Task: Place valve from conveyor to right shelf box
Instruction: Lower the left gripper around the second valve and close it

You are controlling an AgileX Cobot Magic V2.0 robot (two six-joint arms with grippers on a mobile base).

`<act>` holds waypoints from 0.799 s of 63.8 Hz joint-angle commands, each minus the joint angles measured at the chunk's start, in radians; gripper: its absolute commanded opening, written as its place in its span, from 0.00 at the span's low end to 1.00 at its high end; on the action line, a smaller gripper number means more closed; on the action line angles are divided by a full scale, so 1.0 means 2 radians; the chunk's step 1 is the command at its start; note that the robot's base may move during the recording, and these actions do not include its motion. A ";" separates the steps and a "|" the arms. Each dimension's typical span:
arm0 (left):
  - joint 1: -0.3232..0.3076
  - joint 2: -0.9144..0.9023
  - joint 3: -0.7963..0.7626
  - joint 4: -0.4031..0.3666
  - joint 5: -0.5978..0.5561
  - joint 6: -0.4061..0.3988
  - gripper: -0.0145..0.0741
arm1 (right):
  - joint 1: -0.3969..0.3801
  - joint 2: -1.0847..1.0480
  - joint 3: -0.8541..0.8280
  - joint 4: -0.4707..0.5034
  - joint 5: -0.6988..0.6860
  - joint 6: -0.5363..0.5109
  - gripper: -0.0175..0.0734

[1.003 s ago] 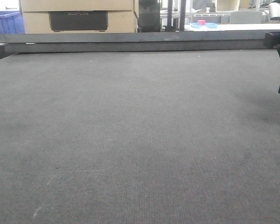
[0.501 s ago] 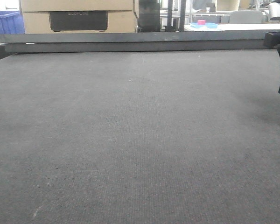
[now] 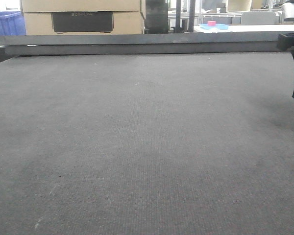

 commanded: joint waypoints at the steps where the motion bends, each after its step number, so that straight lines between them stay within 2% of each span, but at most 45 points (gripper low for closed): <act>1: -0.001 0.006 -0.004 -0.003 -0.004 -0.008 0.69 | 0.000 -0.001 0.002 -0.006 0.003 -0.002 0.06; 10: 0.004 0.014 -0.004 -0.014 -0.004 -0.014 0.69 | 0.000 -0.001 0.002 -0.006 0.003 -0.002 0.06; 22: 0.029 0.023 -0.004 -0.031 -0.004 -0.014 0.69 | 0.000 -0.001 0.002 -0.006 0.003 -0.002 0.06; 51: 0.014 0.023 -0.004 -0.036 -0.019 -0.012 0.69 | 0.000 -0.001 0.002 -0.006 -0.005 -0.002 0.06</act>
